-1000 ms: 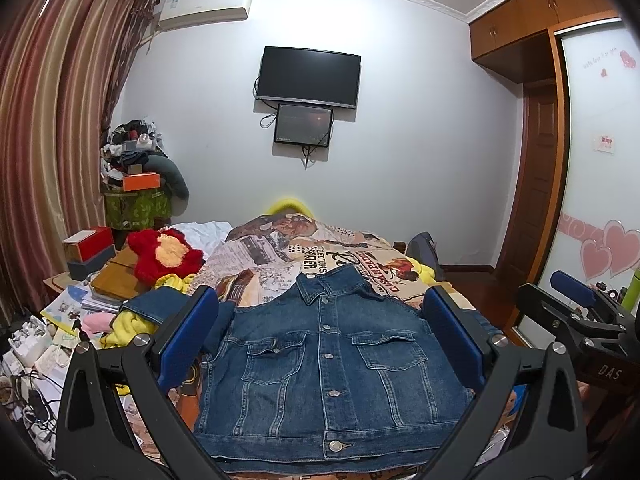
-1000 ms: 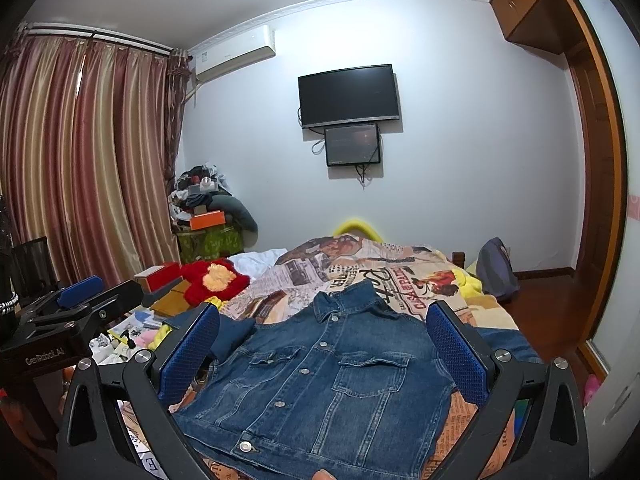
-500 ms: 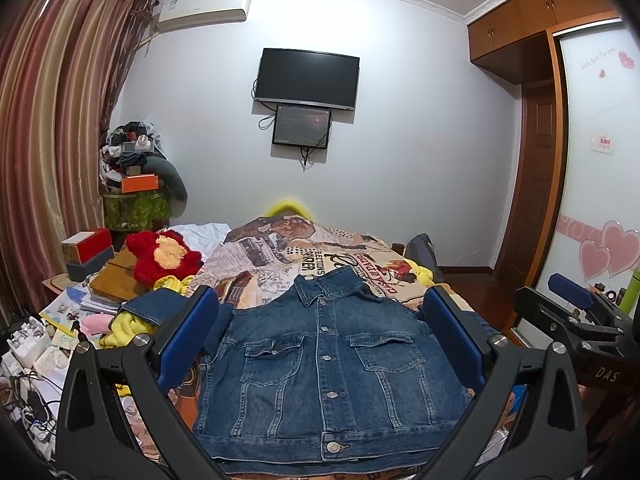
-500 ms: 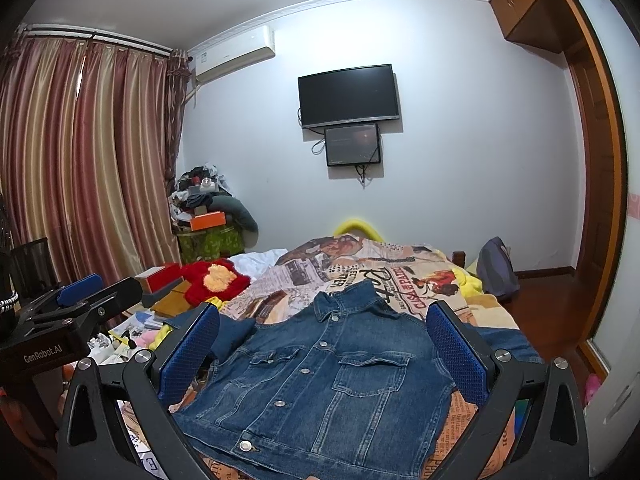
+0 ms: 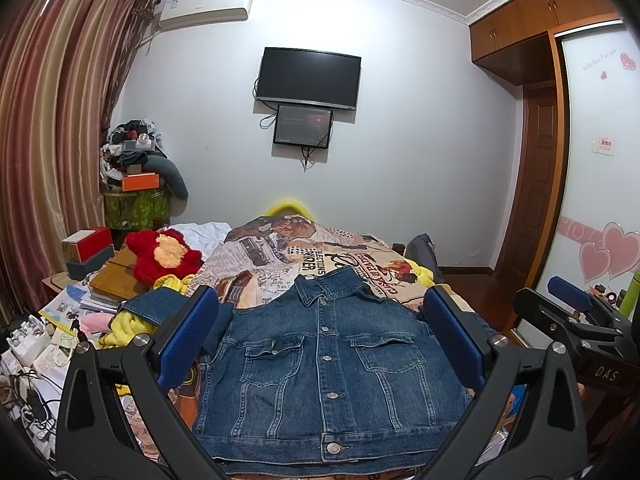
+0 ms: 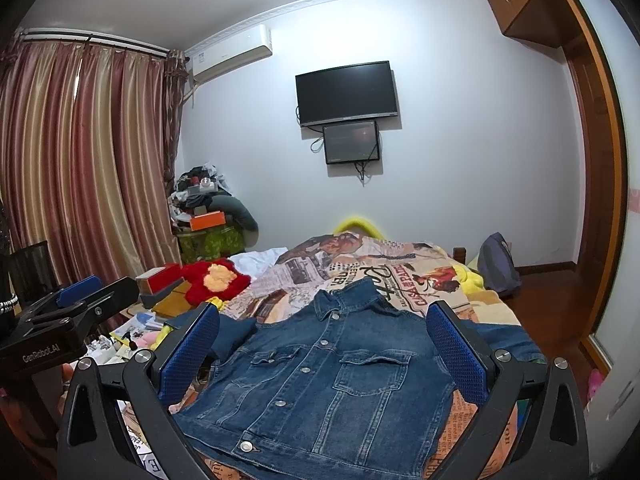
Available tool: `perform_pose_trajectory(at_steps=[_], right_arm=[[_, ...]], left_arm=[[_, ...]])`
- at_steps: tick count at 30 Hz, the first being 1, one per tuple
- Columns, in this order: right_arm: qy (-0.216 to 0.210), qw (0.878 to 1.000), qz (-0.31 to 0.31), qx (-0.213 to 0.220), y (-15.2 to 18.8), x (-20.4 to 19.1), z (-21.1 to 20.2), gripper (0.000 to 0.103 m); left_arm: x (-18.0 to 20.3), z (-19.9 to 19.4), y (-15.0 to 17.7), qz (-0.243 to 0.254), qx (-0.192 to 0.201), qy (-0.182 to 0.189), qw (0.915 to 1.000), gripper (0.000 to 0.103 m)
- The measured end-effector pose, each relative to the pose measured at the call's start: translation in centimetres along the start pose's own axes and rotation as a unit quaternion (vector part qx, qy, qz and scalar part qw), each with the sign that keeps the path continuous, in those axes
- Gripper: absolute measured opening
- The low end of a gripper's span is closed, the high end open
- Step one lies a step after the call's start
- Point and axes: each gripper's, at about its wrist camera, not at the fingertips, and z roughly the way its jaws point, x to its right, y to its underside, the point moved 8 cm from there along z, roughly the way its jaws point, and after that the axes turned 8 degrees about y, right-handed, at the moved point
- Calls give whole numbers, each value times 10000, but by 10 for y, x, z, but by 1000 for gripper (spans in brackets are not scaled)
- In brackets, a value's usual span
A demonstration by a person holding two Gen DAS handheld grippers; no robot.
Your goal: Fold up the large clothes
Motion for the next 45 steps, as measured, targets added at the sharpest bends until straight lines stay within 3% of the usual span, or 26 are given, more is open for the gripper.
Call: perform_pose_trajectory(at_steps=[27,38,45], right_arm=[[49,9998,-48,-199,3,-4,15,103],[-22,9978,91,-649,11,-7,61,103],[-197,9927,192,-1174,22,-11,132,103]], left_arm=[[-20,23,5,-72,-170,-163,9997,103],[-67,61,18,-115,-459,-646,9968,103],[-125,100,17,-161,-629,-1286,9896,103]])
